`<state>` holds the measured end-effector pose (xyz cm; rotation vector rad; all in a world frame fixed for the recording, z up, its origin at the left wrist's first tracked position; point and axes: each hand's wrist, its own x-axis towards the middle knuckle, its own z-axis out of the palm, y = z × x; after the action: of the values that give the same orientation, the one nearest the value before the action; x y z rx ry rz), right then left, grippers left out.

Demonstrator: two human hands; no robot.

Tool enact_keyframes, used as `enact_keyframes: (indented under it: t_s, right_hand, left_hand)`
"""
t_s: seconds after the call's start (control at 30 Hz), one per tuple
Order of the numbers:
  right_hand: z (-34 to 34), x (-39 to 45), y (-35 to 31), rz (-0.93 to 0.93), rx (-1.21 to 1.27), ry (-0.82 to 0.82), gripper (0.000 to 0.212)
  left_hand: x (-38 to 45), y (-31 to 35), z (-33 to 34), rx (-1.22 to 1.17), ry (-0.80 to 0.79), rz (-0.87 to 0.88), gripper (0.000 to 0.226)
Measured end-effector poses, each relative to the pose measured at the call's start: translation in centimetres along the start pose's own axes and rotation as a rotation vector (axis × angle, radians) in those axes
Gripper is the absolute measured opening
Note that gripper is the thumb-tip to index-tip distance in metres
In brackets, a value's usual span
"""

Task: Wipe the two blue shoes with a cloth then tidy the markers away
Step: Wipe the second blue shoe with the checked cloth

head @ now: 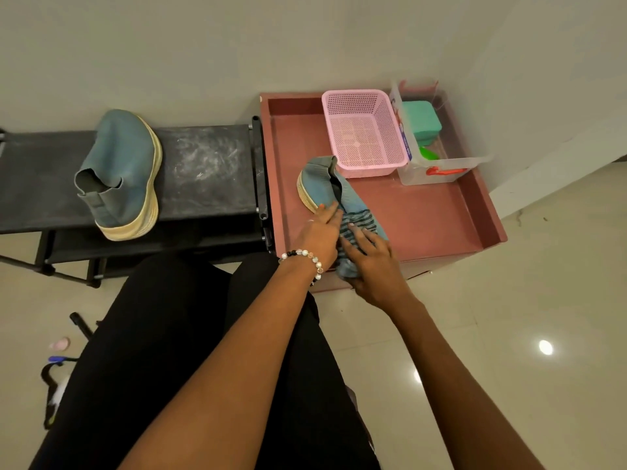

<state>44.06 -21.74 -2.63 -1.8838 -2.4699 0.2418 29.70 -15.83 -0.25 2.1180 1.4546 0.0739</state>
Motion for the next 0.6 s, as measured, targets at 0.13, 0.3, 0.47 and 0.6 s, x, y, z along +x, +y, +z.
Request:
enact_keyframes:
  t_s: [0.13,0.3,0.47,0.6]
  right_hand:
    - [-0.4,-1.4,1.0,0.099,0.159,0.089,0.063]
    - [0.3,-0.2,-0.7,0.054,-0.100,0.114,0.053]
    - [0.0,4.2,-0.1,-0.015,-0.195,0.176,0.046]
    - [0.1,4.4,-0.2,0.078,-0.139,0.172,0.053]
  left_hand:
    - [0.0,-0.4,0.7,0.234,-0.173,-0.026,0.070]
    - [0.1,-0.2,1.1,0.287,-0.189,-0.029,0.064]
    - [0.4,-0.5,0.2,0.278,-0.288,-0.032,0.069]
    - [0.2,-0.6,0.0,0.308,-0.298,-0.041,0.066]
